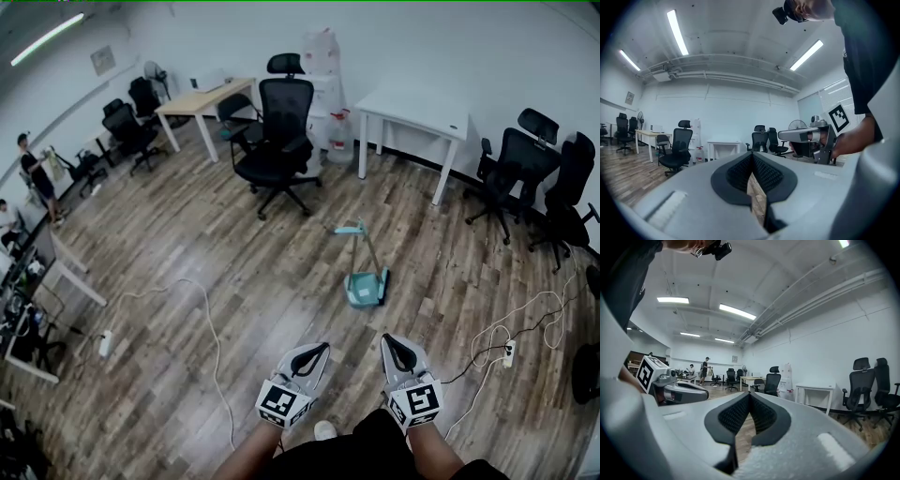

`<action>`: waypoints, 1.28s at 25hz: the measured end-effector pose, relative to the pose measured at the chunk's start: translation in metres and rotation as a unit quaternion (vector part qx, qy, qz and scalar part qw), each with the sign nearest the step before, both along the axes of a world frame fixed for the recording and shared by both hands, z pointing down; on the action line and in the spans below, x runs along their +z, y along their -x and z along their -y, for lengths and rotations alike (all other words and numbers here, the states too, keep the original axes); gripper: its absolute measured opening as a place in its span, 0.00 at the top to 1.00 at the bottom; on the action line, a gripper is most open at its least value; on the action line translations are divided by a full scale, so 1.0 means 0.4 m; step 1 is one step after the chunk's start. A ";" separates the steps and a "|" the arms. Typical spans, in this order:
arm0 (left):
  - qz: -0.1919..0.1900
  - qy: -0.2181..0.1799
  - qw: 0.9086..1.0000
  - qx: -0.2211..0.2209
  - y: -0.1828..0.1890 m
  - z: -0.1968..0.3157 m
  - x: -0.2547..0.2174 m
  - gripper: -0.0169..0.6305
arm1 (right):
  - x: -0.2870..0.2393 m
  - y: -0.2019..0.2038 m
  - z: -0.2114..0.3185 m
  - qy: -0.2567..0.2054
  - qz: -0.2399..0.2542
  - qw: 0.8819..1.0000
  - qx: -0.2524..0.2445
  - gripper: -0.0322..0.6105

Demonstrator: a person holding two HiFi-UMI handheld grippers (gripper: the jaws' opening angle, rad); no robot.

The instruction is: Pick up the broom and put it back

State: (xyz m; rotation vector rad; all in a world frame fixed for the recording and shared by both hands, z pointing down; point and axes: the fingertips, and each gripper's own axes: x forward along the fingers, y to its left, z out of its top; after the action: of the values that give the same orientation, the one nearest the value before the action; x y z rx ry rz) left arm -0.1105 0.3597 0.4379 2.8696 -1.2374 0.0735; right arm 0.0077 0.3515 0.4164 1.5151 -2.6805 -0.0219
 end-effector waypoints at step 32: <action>0.005 0.010 0.999 -0.049 -0.191 0.458 0.008 0.95 | 0.008 -0.185 0.470 0.011 -0.005 0.998 -0.060 0.95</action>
State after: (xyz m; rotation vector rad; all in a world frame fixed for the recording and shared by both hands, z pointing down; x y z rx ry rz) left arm -0.0342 0.1766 0.4410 2.7897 -1.3689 0.1000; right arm 0.0816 0.1635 0.4195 1.3424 -2.7505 -0.0046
